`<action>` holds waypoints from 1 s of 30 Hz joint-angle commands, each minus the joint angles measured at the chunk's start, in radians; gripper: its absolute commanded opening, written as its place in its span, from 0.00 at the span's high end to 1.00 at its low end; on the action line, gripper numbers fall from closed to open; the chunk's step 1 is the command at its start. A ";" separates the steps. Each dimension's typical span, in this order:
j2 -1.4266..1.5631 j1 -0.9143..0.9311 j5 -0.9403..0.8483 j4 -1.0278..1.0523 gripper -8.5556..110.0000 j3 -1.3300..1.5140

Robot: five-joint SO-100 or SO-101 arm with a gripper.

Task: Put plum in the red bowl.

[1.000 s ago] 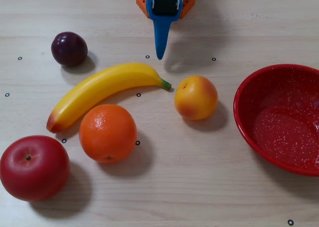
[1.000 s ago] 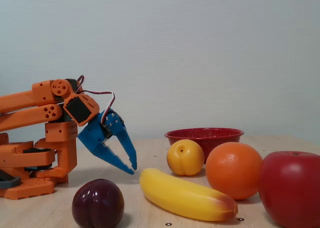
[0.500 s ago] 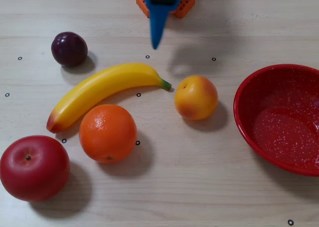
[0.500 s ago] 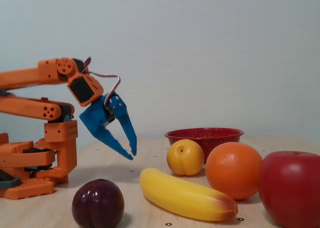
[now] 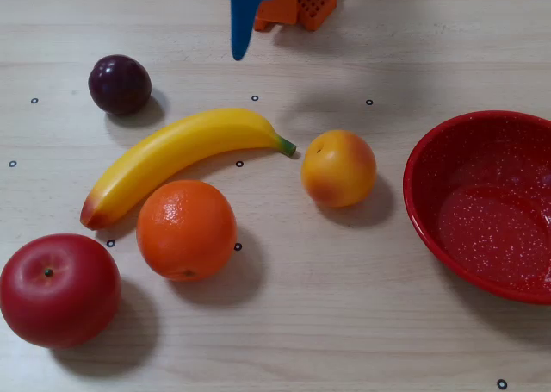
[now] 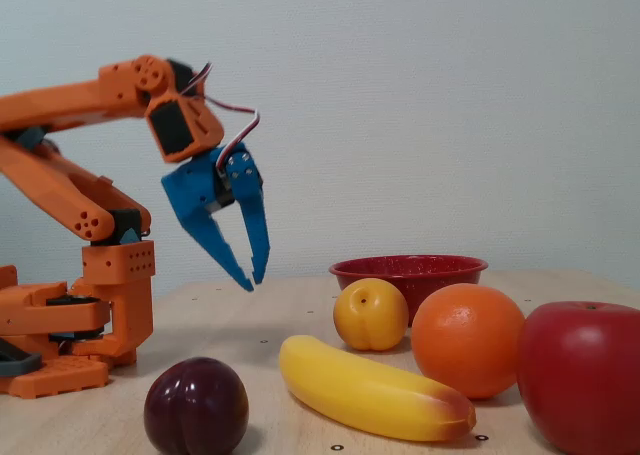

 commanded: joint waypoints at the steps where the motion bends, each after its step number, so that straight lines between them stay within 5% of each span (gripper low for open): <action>1: -0.034 0.034 -0.023 0.031 0.93 -0.149; 30: -0.457 0.360 -0.322 0.110 0.93 -0.618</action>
